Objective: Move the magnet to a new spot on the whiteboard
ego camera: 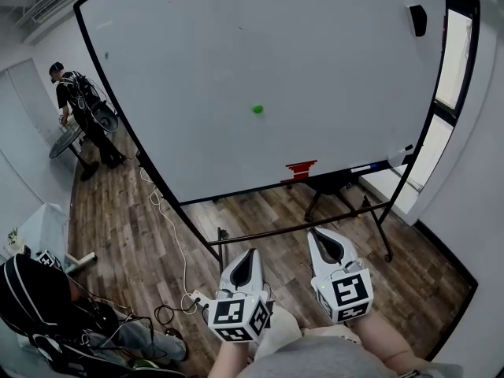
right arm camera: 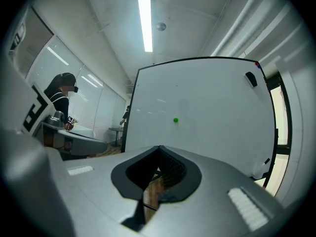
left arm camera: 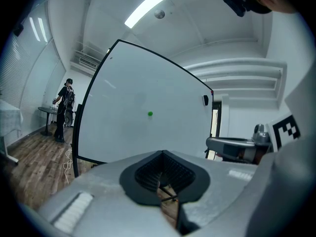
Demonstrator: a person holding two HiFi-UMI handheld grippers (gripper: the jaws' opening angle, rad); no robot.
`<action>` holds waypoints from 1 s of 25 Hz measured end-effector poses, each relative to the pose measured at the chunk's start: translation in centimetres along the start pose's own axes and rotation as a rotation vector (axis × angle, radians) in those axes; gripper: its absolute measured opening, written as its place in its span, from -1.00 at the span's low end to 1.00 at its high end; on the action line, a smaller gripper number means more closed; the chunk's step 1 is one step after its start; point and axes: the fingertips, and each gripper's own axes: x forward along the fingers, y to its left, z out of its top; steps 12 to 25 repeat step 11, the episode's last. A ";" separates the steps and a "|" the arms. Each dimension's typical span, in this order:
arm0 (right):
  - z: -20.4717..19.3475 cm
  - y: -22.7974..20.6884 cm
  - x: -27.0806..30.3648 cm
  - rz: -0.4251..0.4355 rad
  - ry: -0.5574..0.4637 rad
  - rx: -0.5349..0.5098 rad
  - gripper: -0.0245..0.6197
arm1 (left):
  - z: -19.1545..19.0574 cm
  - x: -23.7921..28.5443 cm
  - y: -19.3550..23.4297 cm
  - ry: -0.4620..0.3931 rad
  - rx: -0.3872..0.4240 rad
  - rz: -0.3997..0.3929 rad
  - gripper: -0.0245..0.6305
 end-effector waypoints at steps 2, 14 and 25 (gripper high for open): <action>0.0 0.1 0.2 0.007 0.004 -0.005 -0.93 | 0.2 0.1 0.1 -0.001 0.002 0.000 -0.92; 0.2 0.3 1.0 0.036 0.010 -0.029 -0.93 | 0.3 0.7 0.3 0.000 0.009 -0.001 -0.92; 0.2 0.3 1.0 0.036 0.010 -0.029 -0.93 | 0.3 0.7 0.3 0.000 0.009 -0.001 -0.92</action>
